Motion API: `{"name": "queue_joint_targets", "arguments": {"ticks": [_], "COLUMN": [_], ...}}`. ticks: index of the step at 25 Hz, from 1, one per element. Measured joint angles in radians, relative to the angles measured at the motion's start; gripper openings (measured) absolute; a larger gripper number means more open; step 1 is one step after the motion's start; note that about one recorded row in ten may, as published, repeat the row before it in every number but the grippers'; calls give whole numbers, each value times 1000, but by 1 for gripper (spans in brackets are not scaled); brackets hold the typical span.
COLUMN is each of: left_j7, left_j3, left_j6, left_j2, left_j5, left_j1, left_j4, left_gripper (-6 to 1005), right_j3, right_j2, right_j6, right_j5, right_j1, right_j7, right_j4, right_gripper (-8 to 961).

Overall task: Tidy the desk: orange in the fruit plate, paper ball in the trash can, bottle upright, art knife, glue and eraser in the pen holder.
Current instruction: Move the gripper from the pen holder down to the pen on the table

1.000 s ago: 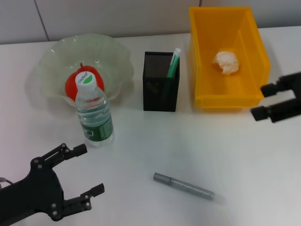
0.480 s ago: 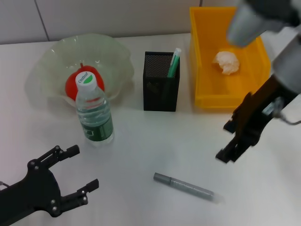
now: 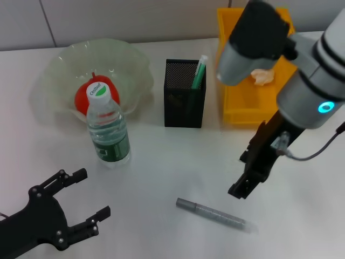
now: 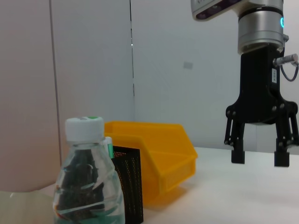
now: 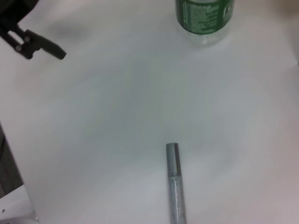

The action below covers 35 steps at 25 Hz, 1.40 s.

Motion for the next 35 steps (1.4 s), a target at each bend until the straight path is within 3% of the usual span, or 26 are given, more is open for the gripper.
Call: {"name": "queue_joint_targets", "arguments": {"ticks": [4, 14, 35], "left_j7": [4, 5, 5], "left_j3": [3, 4, 4], "left_j6": [-5, -7, -3], "left_j2": [-5, -7, -7], "left_j5": [0, 12, 14], "left_j1": [-3, -7, -9], "left_j4": [-1, -1, -1], "left_gripper": [856, 856, 856], "right_j3": [-123, -312, -468], "right_j2": [0, 0, 2], "right_j6": [91, 202, 282], "right_j5": [-3, -7, -37], "right_j1": [-28, -35, -33], "right_j7": [79, 124, 189], "right_j4": [30, 94, 111], "right_gripper": [783, 782, 761]}}
